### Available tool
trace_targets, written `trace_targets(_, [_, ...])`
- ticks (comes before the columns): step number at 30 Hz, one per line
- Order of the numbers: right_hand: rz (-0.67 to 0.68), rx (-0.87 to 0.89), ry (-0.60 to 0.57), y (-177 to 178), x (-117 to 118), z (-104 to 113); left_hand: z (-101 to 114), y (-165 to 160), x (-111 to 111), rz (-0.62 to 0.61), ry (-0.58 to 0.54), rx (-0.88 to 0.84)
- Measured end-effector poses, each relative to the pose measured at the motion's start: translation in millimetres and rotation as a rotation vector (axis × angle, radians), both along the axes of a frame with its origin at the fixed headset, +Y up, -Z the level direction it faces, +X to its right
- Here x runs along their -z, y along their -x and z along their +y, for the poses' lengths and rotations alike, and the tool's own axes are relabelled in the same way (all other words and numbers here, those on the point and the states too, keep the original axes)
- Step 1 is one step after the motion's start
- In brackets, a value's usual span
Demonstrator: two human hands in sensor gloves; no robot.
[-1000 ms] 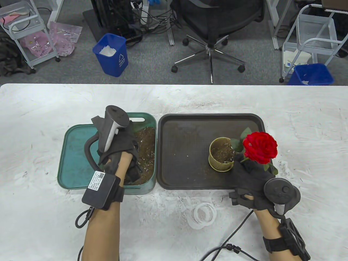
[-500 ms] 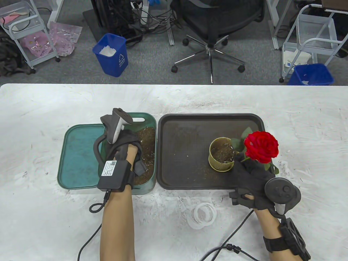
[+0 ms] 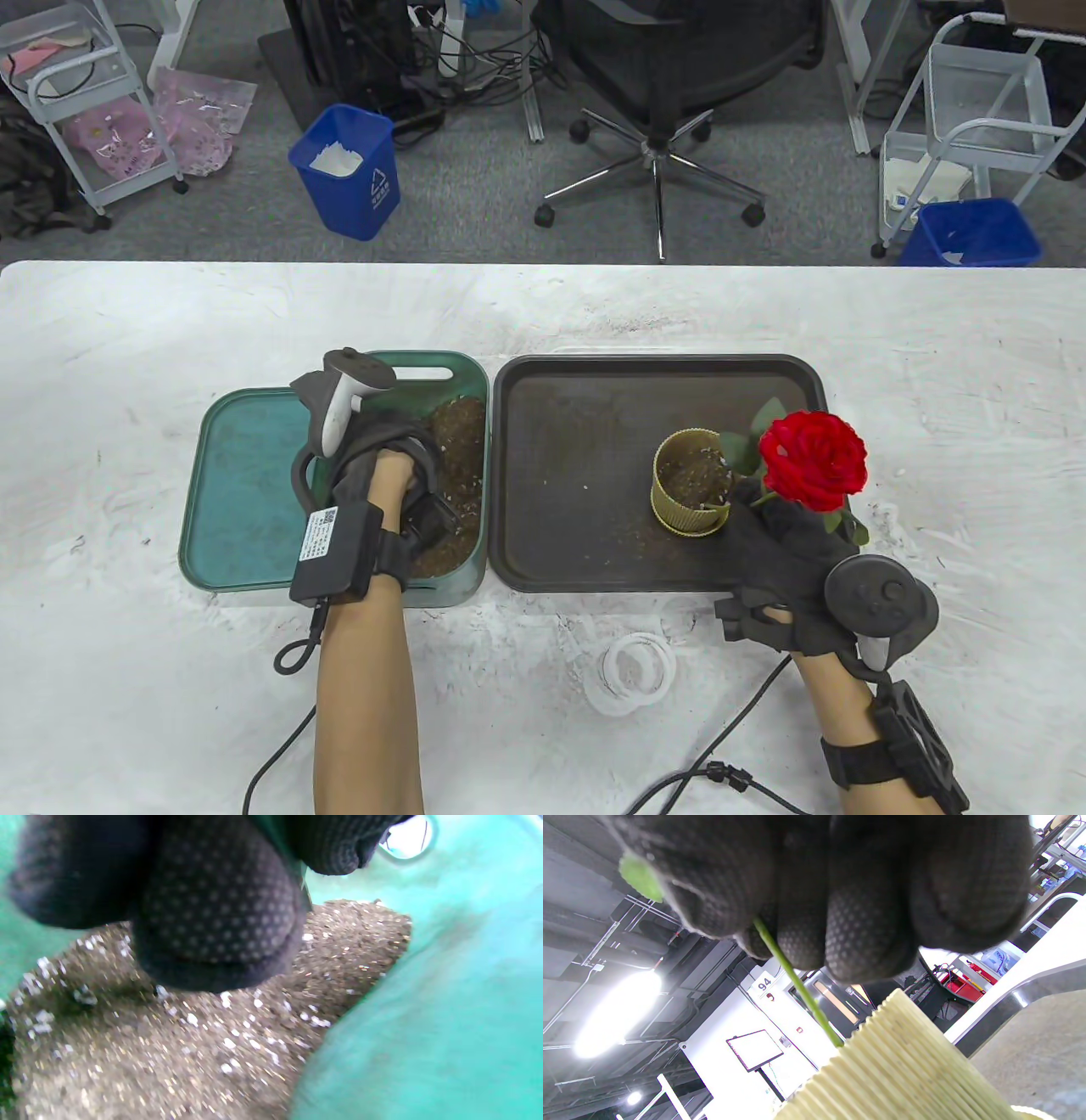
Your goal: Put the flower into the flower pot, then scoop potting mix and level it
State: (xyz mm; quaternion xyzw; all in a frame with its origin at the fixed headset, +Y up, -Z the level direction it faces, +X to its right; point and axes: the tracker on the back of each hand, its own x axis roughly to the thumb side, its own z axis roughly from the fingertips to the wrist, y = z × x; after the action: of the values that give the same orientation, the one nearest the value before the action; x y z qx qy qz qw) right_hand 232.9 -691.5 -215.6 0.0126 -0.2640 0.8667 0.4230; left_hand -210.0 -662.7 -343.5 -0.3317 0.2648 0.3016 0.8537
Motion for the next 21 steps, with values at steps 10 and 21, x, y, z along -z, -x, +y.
trace_targets(10, [0.006,-0.004,-0.002,2,-1,0,-1,3,-10,0.057,-0.024,-0.266])
trace_targets(21, [0.008,0.002,0.0,2,-1,-1,2,12,-23,0.113,-0.065,-0.449])
